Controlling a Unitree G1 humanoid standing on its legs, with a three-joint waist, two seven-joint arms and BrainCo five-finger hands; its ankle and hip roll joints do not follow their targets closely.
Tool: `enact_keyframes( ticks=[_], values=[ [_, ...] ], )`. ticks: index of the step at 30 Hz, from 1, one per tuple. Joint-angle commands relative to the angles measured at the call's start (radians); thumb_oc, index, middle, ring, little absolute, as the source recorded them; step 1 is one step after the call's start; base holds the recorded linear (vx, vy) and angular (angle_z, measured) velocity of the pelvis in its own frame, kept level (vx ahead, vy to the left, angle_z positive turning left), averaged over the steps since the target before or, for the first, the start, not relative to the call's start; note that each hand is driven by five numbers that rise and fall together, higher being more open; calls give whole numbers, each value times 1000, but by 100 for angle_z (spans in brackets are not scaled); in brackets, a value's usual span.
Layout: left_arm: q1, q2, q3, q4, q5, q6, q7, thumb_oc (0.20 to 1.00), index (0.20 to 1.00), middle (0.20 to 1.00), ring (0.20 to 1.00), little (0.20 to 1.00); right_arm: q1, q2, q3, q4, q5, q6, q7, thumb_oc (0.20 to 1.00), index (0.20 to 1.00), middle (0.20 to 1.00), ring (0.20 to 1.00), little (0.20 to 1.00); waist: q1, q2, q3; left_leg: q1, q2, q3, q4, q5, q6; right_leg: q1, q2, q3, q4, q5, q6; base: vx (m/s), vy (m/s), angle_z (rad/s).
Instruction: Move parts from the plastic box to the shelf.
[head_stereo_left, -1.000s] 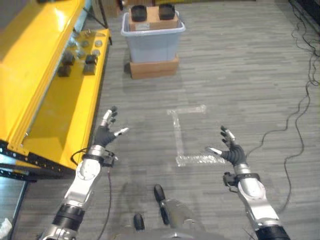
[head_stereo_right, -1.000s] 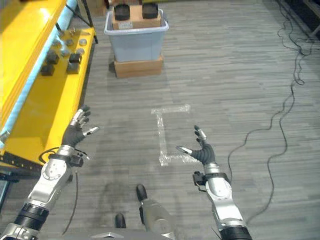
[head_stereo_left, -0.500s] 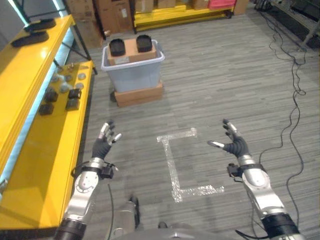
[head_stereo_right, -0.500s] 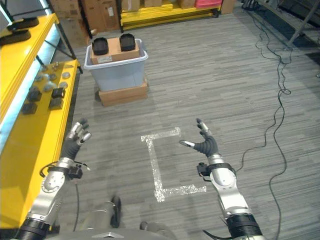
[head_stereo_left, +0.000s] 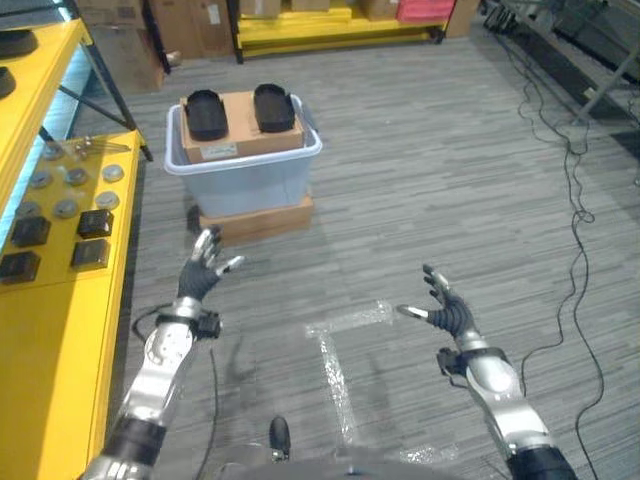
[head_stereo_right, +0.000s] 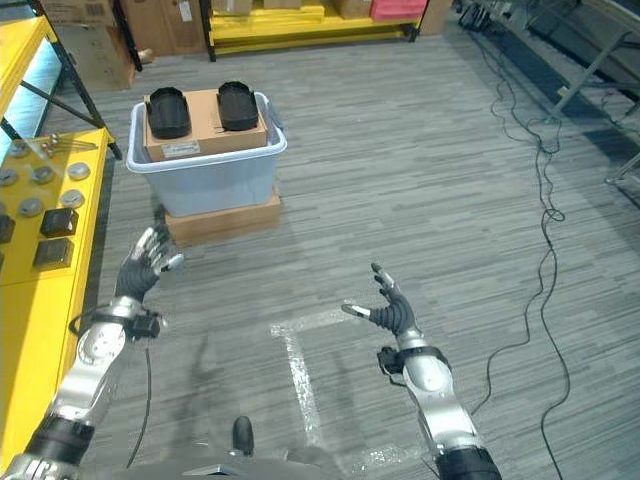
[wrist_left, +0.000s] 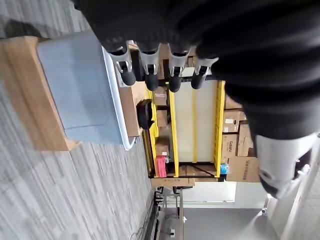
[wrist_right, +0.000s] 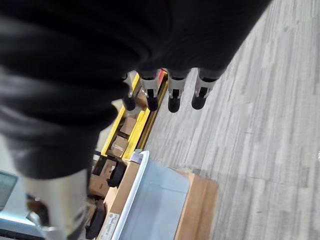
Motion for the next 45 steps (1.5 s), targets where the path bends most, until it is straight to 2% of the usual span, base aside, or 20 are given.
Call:
enact_keyframes(
  ticks=[1,5,8,10,11,13,16,17,18,19,20,21,23,29,32,34,36,37,41,45],
  values=[
    [19,30,21,-39,-20,-52,-9,1000,1000,1000,1000,1000,-31,-51,-15,-22,-7,-37,9,1000,1000,1000,1000,1000,16,4,-27,-11,84,7,115,-146,-119,103,3,12,-566,198,61,490,35,-26],
    [19,23,3,-28,3,-49,-7,1000,1000,1000,1000,1000,9,-56,-14,-16,11,-32,18,1000,1000,1000,1000,1000,-33,13,-46,134,48,-56,107,-232,-123,41,120,23,-731,254,65,618,-16,20],
    [18,14,-7,-21,-1,-50,-19,1000,1000,1000,1000,1000,31,-61,-24,-25,13,-34,19,1000,1000,1000,1000,1000,-43,20,-56,152,49,-93,166,-235,-139,72,119,26,-725,260,34,433,-90,91],
    [14,5,-16,-9,-1,-50,-19,1000,1000,1000,1000,1000,37,-66,-27,-26,13,-35,20,1000,1000,1000,1000,1000,-47,29,-61,148,56,-100,217,-212,-157,85,120,20,-711,259,19,374,-134,27],
    [6,0,-21,-5,-16,-48,-24,1000,1000,1000,1000,1000,41,-77,-32,-27,13,-32,20,1000,1000,1000,1000,1000,-52,37,-50,99,57,-121,433,-125,-212,107,114,2,-688,244,1,391,-159,10],
    [6,3,-21,-6,-30,-46,-31,1000,1000,1000,1000,1000,61,-102,-46,-25,27,-30,26,1000,1000,1000,1000,1000,-56,30,-30,13,33,-155,640,-51,-254,146,98,4,-681,222,-22,362,-146,49],
    [3,2,-23,1,-18,-47,-30,1000,1000,1000,1000,1000,49,-122,-39,-7,11,-22,21,1000,1000,1000,1000,1000,-40,11,-22,-52,28,-137,733,-30,-264,202,72,11,-694,206,-38,368,-118,52],
    [5,-4,-22,1,-21,-44,-33,1000,1000,1000,1000,1000,47,-130,-38,-7,-2,-18,20,1000,1000,1000,1000,1000,-32,4,-15,-94,43,-133,733,-50,-245,223,61,11,-696,196,-46,228,-45,13],
    [13,-9,-20,-1,-30,-41,-37,1000,1000,1000,1000,1000,51,-135,-41,-11,0,-18,22,1000,1000,1000,1000,1000,-26,2,-16,-119,56,-130,690,-76,-226,241,54,4,-699,182,-49,468,-95,10],
    [26,-14,-26,1,-38,-39,-43,1000,1000,1000,1000,1000,55,-125,-48,-7,57,-23,38,1000,1000,1000,1000,1000,-19,8,-23,-146,96,-118,499,-112,-202,256,53,-12,-701,155,-55,388,-74,8],
    [28,-14,-27,1,-38,-38,-44,1000,1000,1000,1000,1000,57,-126,-49,-7,58,-23,39,1000,1000,1000,1000,1000,-18,3,-23,-133,90,-116,482,-108,-202,260,47,-11,-701,151,-55,598,-44,16],
    [19,-12,-39,19,-30,-37,-29,1000,1000,1000,1000,1000,40,-129,-47,4,63,-28,26,1000,1000,1000,1000,1000,-7,25,-27,-174,133,-117,132,-34,-196,279,66,-27,-688,106,-58,366,4,29],
    [13,-13,-40,26,-20,-36,-24,1000,1000,1000,1000,1000,33,-125,-50,10,55,-29,21,1000,1000,1000,1000,1000,-7,22,-27,-177,138,-105,77,1,-200,300,67,-32,-684,90,-57,350,-3,18],
    [27,6,-17,13,-2,-32,-18,1000,1000,1000,1000,1000,43,-80,-45,6,23,-26,31,1000,1000,1000,1000,1000,6,12,-59,-137,103,-39,93,-21,-169,380,24,-12,-633,64,-8,388,46,-22],
    [28,15,-2,5,-16,-30,-10,1000,1000,1000,1000,1000,42,-74,-48,0,10,-22,34,1000,1000,1000,1000,1000,-5,0,-42,-97,90,-12,103,-60,-150,295,-6,20,-418,208,59,233,24,-10],
    [30,24,12,20,-7,-31,-5,1000,1000,1000,1000,1000,27,-72,-38,14,-20,-20,27,1000,1000,1000,1000,1000,-2,9,-36,-72,105,-13,95,-67,-152,230,2,30,-350,241,87,211,-24,-5],
    [31,35,28,25,-8,-35,6,1000,1000,1000,1000,1000,11,-73,-34,13,-38,-19,10,1000,1000,1000,1000,1000,4,22,-35,-37,119,-9,60,-63,-161,173,-25,20,-440,226,69,304,-87,-5],
    [35,37,29,22,-20,-43,13,1000,1000,1000,1000,1000,2,-70,-42,8,-26,-27,-7,1000,1000,1000,1000,1000,-3,29,-35,-3,128,0,25,-66,-170,113,-22,-12,-585,201,51,239,-81,-21],
    [42,36,15,16,-2,-42,15,1000,1000,1000,1000,1000,2,-64,-47,15,-26,-30,-34,1000,1000,1000,1000,1000,-19,35,-33,26,137,-17,8,-71,-183,142,-17,2,-695,203,58,193,-95,34],
    [53,29,3,3,-20,-52,13,1000,1000,1000,1000,1000,4,-70,-39,5,-55,-31,-46,1000,1000,1000,1000,1000,-17,27,-35,37,141,-27,-17,-65,-187,169,-20,-34,-761,226,31,150,-163,43]
  ],
)
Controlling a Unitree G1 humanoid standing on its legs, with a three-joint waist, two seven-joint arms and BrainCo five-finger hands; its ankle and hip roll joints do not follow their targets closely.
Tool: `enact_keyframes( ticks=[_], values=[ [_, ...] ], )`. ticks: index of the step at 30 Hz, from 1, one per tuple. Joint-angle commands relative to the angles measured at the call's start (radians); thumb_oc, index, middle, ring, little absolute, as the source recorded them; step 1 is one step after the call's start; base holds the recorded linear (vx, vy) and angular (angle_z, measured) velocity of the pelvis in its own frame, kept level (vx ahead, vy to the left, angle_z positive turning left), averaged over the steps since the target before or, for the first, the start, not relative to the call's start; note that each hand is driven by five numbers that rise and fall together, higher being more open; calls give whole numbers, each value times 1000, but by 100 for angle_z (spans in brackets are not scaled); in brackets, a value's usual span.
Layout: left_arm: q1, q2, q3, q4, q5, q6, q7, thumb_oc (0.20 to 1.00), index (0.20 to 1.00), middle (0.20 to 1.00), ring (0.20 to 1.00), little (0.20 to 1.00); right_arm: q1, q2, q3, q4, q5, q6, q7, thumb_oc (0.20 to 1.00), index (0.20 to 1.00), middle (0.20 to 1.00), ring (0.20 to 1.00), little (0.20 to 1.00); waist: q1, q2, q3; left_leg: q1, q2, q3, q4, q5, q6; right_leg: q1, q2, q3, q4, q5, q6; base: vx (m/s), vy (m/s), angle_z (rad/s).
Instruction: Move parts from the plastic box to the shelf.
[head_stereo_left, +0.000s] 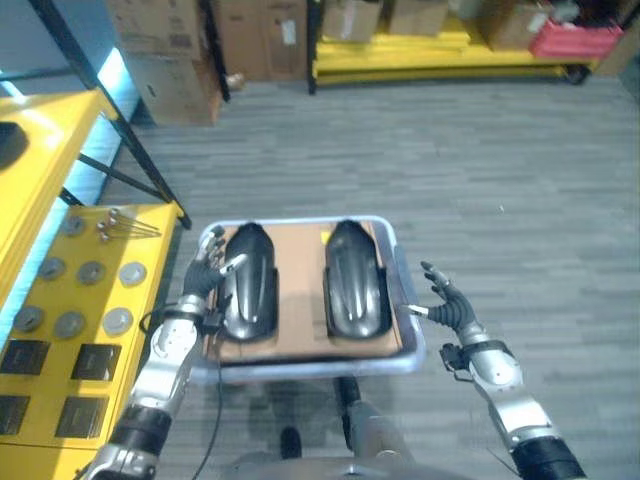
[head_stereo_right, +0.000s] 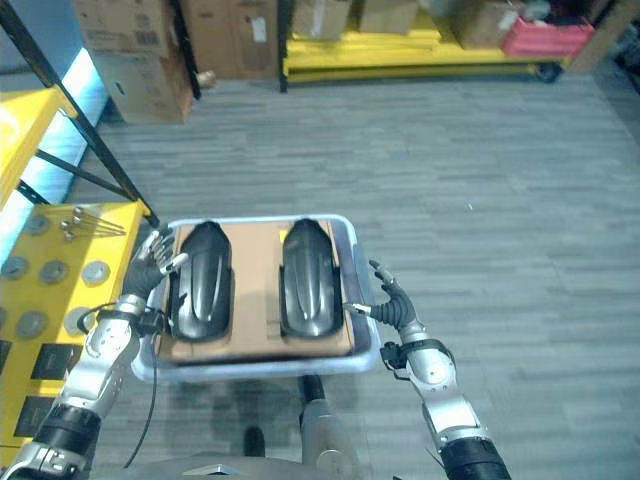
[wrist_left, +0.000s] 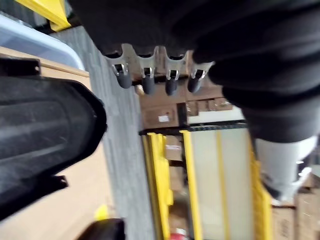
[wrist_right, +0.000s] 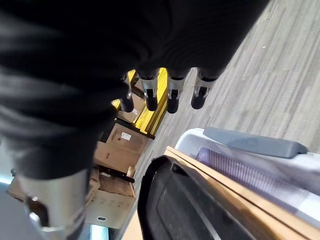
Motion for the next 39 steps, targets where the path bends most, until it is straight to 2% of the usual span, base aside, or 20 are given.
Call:
enact_keyframes(
  ticks=[1,8,12,22,29,30,31,35,39],
  values=[
    [-28,21,4,-97,-13,-73,13,1000,1000,1000,1000,1000,-38,-40,-38,-13,-35,-50,-56,1000,1000,1000,1000,1000,10,-20,-14,-97,109,63,21,-67,-62,143,-11,-18,1,-164,90,59,-82,17],
    [-59,33,-31,-194,-7,-115,51,1000,1000,1000,1000,1000,-131,-50,34,71,-121,-41,-138,1000,1000,1000,1000,1000,35,-4,2,-102,119,46,-18,-45,-70,183,5,-64,-64,-158,74,67,-80,21],
    [-68,38,-44,-216,-15,-119,49,1000,1000,1000,1000,1000,-167,-53,62,110,-132,-34,-147,1000,1000,1000,1000,1000,41,0,16,-103,120,39,-28,-38,-73,186,5,-76,-69,-156,72,25,-21,25],
    [-93,46,-82,-214,-31,-125,56,1000,1000,1000,1000,1000,-235,-30,135,232,-151,3,-173,1000,1000,1000,1000,1000,59,14,67,-171,119,10,-36,-18,-75,120,9,-94,-65,-144,71,-30,-8,14],
    [-117,56,-102,-217,-54,-137,72,1000,1000,1000,1000,1000,-348,15,216,428,-186,67,-211,1000,1000,1000,1000,1000,80,24,100,-244,114,-2,-31,0,-78,48,9,-98,-57,-128,76,-65,2,1],
    [-127,56,-112,-210,-65,-140,72,1000,1000,1000,1000,1000,-403,45,255,526,-170,89,-206,300,300,300,300,300,93,29,112,-272,114,-5,-29,10,-80,23,9,-100,-57,-120,76,-59,-1,11],
    [-128,56,-110,-209,-65,-140,72,1000,1000,1000,1000,1000,-407,46,257,530,-169,87,-207,200,200,200,200,200,92,28,111,-275,114,-5,-29,10,-81,20,9,-101,-56,-120,76,-70,-1,11],
    [-131,59,-115,-209,-68,-140,68,1000,1000,1000,1000,1000,-451,69,307,649,-162,94,-193,200,200,200,200,200,109,32,110,-295,111,-9,-27,20,-84,6,9,-108,-60,-114,77,-17,1,5],
    [-116,63,-104,-207,-70,-132,62,1000,1000,1000,1000,1000,-428,59,293,646,-150,91,-190,200,200,200,200,200,110,27,102,-287,111,-8,-28,19,-85,16,7,-114,-64,-115,79,3,8,2]
  ],
)
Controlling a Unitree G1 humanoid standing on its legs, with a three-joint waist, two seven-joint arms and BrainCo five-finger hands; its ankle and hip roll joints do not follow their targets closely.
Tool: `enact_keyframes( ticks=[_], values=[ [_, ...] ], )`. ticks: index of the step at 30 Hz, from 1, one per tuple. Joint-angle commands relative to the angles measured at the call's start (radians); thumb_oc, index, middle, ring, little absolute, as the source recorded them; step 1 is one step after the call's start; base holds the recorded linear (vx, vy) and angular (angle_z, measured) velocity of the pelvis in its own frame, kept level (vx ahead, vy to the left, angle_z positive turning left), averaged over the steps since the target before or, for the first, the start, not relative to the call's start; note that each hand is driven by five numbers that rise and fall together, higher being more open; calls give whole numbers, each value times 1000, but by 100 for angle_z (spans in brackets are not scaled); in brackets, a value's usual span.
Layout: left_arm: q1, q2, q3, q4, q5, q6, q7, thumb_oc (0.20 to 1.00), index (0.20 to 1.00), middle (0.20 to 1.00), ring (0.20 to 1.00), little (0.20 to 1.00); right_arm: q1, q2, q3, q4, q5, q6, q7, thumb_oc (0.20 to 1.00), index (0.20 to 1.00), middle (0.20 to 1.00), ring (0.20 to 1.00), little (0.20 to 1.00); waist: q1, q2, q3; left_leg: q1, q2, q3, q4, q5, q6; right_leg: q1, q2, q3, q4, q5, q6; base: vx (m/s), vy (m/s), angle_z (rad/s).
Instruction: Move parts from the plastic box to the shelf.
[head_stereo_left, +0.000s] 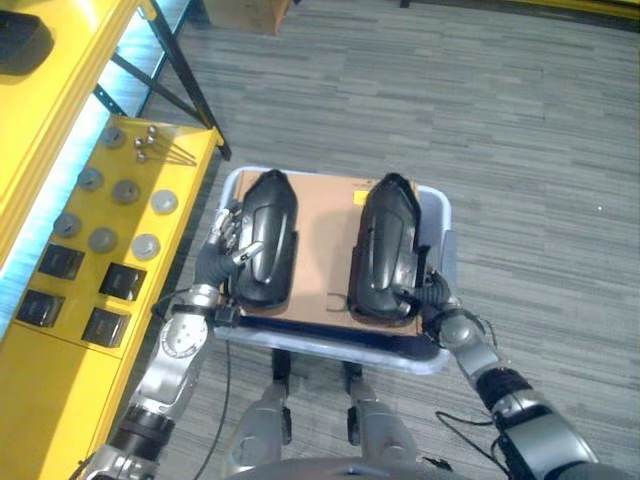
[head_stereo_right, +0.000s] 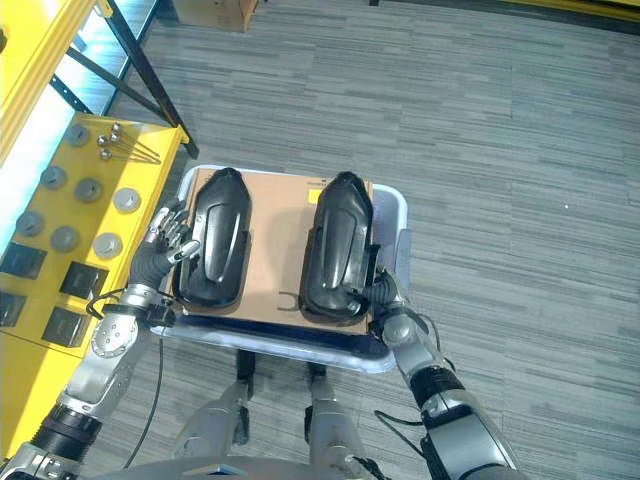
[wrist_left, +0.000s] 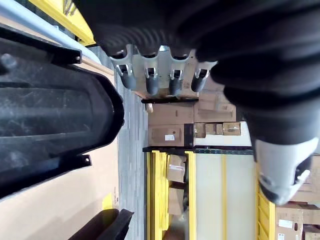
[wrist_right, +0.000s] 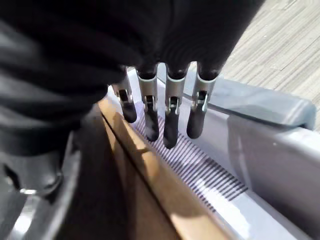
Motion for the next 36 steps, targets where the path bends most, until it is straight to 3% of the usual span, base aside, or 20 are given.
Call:
enact_keyframes(
  ticks=[1,13,19,22,26,31,33,36],
  values=[
    [-25,36,5,-14,-8,-65,0,1000,1000,1000,1000,1000,45,30,56,-2,13,0,21,200,200,200,200,200,41,-28,-28,65,-14,19,17,-139,-28,69,-18,17,84,-205,91,8,24,6],
    [-20,57,69,-18,37,-64,-16,1000,1000,1000,1000,1000,225,-118,-103,-287,-127,-53,8,200,200,200,200,200,-4,-64,-92,180,-15,50,19,-179,-18,163,-32,8,108,-237,98,15,9,1],
    [-44,76,47,53,87,21,-87,1000,1000,1000,1000,1000,302,-224,-236,-507,-277,-69,0,200,200,200,200,200,-20,-78,-159,292,1,98,39,-222,-10,249,-26,37,142,-272,102,28,-17,-33],
    [-70,53,-11,119,29,70,-132,1000,1000,1000,1000,1000,293,-257,-271,-608,-335,-74,-14,200,200,200,200,200,-32,-76,-192,330,7,109,50,-237,-8,278,-23,48,161,-289,98,16,-42,-20],
    [-82,35,-43,144,1,84,-145,1000,1000,1000,1000,1000,293,-274,-295,-673,-369,-74,-25,200,200,200,200,200,-35,-73,-200,352,12,119,51,-242,-10,292,-20,56,171,-298,96,20,-38,-15],
    [-101,-44,-127,209,-180,119,-149,1000,1000,1000,1000,1000,273,-287,-329,-833,-457,-69,-92,200,200,200,200,200,-56,-59,-222,390,24,138,50,-244,-15,314,-8,68,185,-313,87,17,-46,-9],
    [-110,-87,-178,244,-330,141,-145,1000,1000,1000,1000,1000,242,-288,-309,-889,-510,-53,-133,200,200,200,200,200,-69,-51,-226,400,31,147,48,-240,-20,317,-1,68,194,-318,83,1,-38,-6],
    [-121,-101,-219,259,-421,152,-146,1000,1000,1000,1000,1000,194,-296,-273,-913,-552,-35,-167,200,200,200,200,200,-77,-43,-227,408,37,153,47,-238,-25,319,5,68,204,-324,80,-6,-27,-7]
  ],
)
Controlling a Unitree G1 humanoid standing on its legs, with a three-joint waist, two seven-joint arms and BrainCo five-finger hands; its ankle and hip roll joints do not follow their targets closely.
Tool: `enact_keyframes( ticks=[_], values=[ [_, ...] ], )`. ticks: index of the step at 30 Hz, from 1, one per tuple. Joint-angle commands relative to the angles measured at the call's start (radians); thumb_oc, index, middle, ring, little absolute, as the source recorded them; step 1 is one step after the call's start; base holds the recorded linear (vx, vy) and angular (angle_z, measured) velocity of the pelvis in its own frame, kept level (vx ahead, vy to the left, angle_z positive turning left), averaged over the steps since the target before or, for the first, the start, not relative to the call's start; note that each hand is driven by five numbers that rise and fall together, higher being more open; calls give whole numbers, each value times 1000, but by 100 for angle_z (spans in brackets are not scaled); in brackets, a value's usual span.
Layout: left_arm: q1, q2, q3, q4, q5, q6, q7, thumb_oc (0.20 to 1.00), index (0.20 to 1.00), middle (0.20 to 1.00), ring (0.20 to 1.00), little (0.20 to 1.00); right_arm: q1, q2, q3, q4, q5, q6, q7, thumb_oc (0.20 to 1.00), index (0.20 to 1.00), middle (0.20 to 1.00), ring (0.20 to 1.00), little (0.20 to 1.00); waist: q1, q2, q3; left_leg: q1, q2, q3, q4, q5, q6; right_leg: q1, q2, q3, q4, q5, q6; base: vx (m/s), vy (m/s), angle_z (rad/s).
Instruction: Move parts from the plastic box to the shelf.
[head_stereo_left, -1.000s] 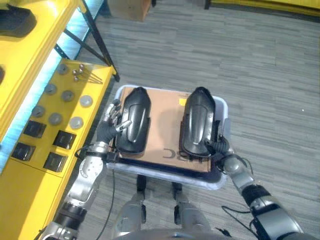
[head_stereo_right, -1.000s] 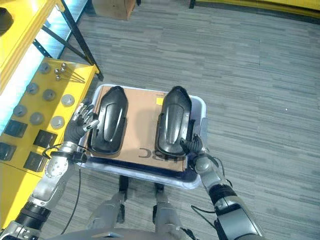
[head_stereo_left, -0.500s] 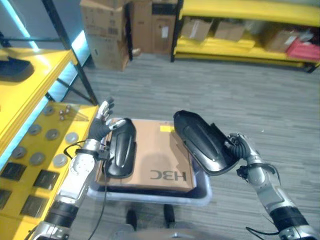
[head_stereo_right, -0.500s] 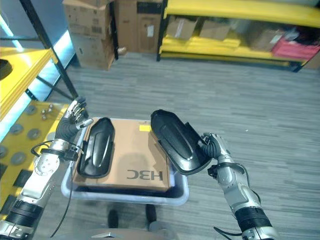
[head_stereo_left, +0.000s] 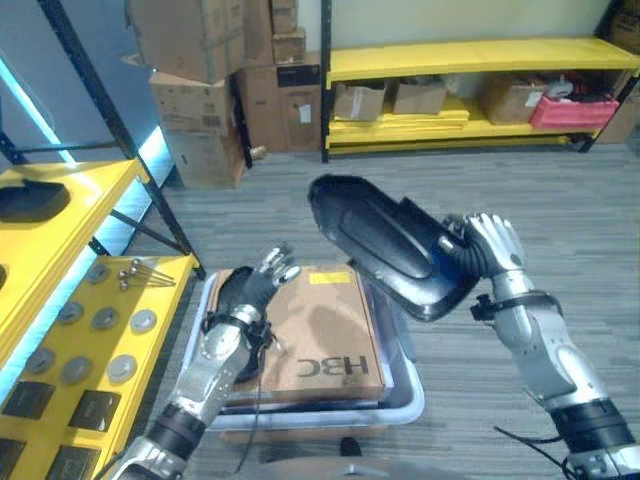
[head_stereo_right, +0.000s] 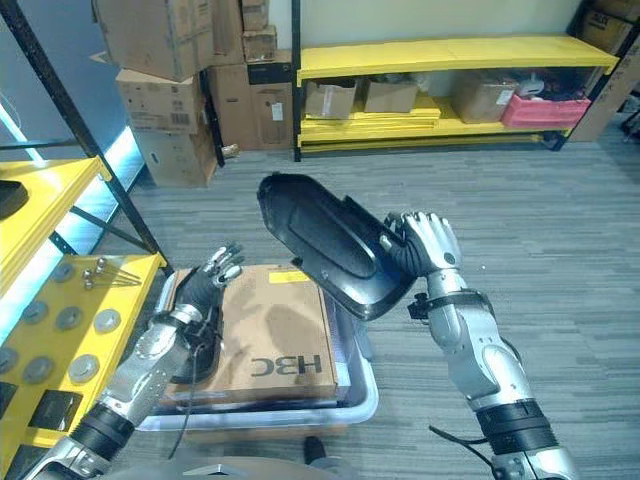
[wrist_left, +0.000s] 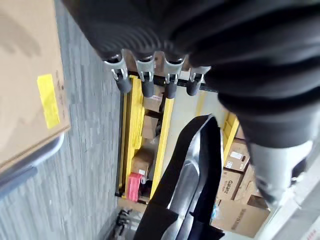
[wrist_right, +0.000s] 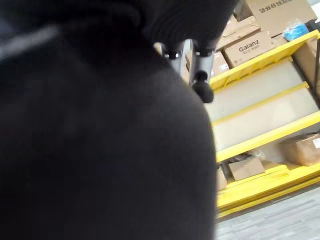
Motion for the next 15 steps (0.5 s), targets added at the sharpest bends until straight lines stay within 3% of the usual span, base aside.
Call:
enact_keyframes(
  ticks=[1,8,15],
  values=[
    [-77,29,-36,59,-123,-19,0,1000,1000,1000,1000,1000,-105,-47,-34,-46,-53,8,-104,200,200,200,200,200,26,-39,-32,72,26,17,52,-138,-47,42,-9,-39,204,-277,82,-2,-23,-11],
    [-116,13,-88,49,-217,-18,10,1000,1000,1000,1000,1000,-195,-40,74,-60,-74,5,-140,200,200,200,200,200,23,-29,-34,81,30,20,55,-134,-53,47,-5,-48,219,-284,78,0,-10,-4],
    [-204,-21,-121,45,-270,-39,37,1000,1000,1000,1000,1000,-249,21,216,-80,-48,-25,-114,200,200,200,200,200,23,-26,-30,82,29,15,57,-130,-54,51,-10,-58,223,-284,78,-6,0,2]
  ],
)
